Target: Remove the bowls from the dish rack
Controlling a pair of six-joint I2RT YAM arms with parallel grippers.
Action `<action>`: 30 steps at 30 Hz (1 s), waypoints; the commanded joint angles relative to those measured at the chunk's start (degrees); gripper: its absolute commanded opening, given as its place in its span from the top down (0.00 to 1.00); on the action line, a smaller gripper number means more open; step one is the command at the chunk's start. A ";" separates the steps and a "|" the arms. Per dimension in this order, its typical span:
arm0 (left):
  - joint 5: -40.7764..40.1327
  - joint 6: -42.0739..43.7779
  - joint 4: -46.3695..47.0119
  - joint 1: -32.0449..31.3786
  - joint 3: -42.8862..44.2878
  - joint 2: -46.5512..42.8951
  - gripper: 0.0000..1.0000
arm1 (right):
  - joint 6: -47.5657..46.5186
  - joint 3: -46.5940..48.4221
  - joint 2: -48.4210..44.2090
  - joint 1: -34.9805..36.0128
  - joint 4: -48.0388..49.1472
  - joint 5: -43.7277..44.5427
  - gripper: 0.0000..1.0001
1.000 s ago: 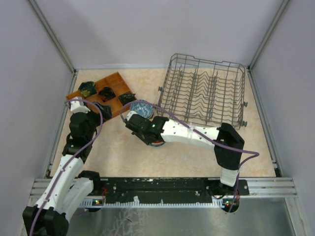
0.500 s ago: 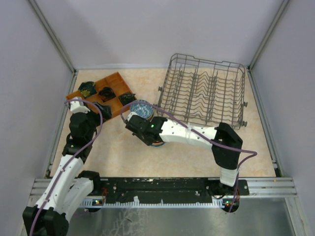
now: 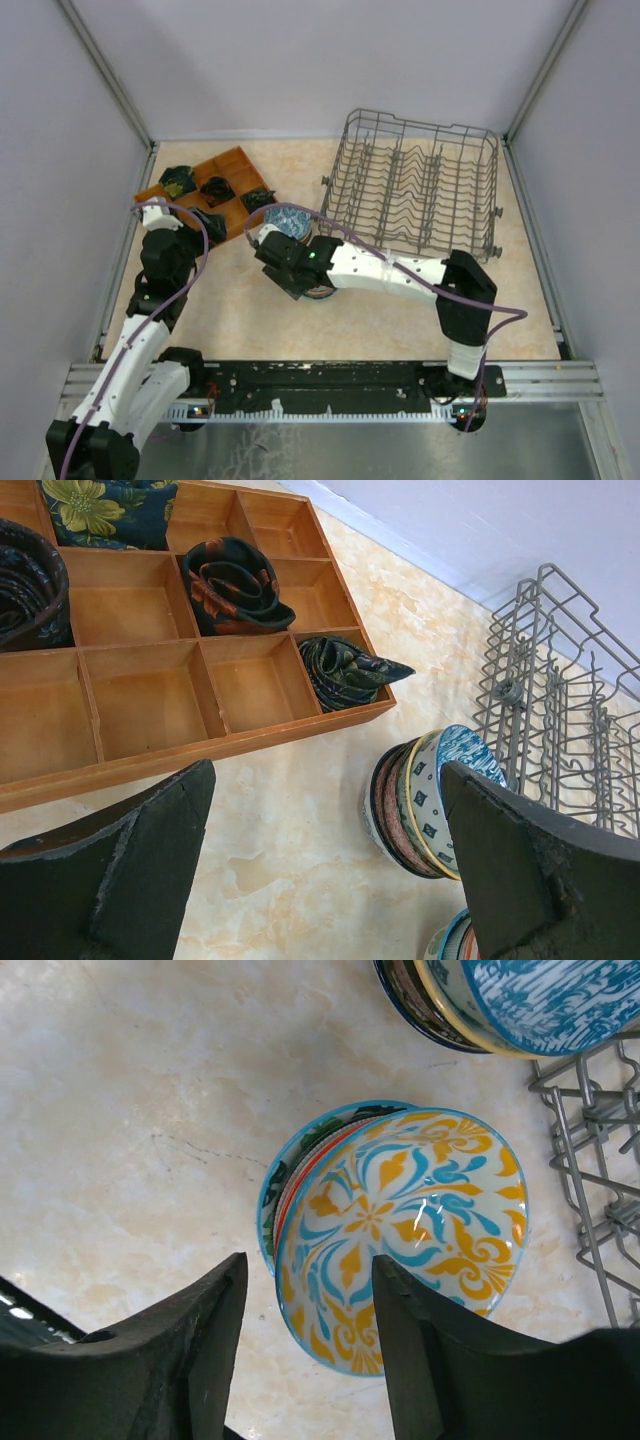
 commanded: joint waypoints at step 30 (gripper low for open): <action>0.93 -4.15 5.66 0.34 -1.82 -0.90 0.01 | 16.11 -48.18 -59.24 -21.82 34.36 14.93 0.01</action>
